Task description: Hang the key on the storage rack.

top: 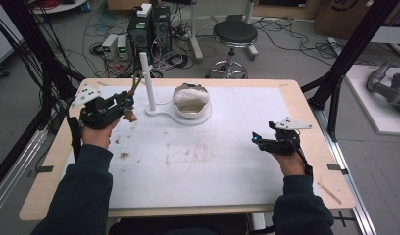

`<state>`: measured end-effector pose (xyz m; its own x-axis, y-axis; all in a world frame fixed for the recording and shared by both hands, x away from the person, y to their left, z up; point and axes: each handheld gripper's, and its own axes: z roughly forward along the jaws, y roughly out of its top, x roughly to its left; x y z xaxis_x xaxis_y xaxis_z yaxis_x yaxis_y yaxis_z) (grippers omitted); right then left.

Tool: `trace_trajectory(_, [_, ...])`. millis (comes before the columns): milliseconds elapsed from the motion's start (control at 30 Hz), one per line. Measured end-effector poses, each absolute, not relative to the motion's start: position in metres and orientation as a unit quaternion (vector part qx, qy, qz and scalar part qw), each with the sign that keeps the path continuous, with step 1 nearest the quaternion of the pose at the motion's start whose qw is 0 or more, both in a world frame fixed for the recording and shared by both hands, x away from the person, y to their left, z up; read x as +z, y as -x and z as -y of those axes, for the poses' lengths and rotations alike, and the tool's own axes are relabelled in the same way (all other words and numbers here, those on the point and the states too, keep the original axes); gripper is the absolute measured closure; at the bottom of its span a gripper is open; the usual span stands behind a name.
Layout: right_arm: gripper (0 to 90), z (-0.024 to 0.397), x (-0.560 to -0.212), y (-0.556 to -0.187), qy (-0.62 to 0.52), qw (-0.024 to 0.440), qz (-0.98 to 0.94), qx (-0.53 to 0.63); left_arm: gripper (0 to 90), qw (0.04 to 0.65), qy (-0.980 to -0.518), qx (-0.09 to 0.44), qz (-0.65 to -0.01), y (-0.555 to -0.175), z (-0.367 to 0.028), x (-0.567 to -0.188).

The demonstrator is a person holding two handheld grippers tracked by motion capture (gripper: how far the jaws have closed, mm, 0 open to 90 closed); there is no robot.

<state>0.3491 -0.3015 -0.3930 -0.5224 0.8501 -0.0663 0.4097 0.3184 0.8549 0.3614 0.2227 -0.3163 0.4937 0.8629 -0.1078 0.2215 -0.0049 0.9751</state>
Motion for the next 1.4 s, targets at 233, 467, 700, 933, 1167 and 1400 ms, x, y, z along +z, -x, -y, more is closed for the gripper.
trace_trajectory(233, [23.4, 0.300, -0.393, -0.349, -0.408, 0.265, -0.769, 0.414, 71.3, 0.521, -0.665, 0.287, -0.451, -0.385, -0.214, -0.319])
trace_trajectory(467, [23.3, 0.301, -0.394, -0.350, -0.408, 0.264, -0.769, 0.414, 71.3, 0.501, -0.675, 0.291, -0.457, -0.396, -0.205, -0.324])
trace_trajectory(700, [23.4, 0.300, -0.395, -0.350, -0.406, 0.264, -0.771, 0.414, 71.1, 0.483, -0.683, 0.284, -0.468, -0.409, -0.200, -0.333])
trace_trajectory(933, [23.4, 0.300, -0.395, -0.349, -0.408, 0.261, -0.771, 0.414, 64.0, 0.516, -0.672, 0.257, -0.465, -0.411, -0.205, -0.344])
trace_trajectory(1167, [23.4, 0.301, -0.395, -0.349, -0.407, 0.260, -0.771, 0.415, 44.1, 0.563, -0.640, 0.231, -0.469, -0.397, -0.226, -0.366])
trace_trajectory(1400, [23.3, 0.298, -0.396, -0.350, -0.405, 0.258, -0.775, 0.412, 17.1, 0.574, -0.640, 0.215, -0.464, -0.377, -0.239, -0.385])
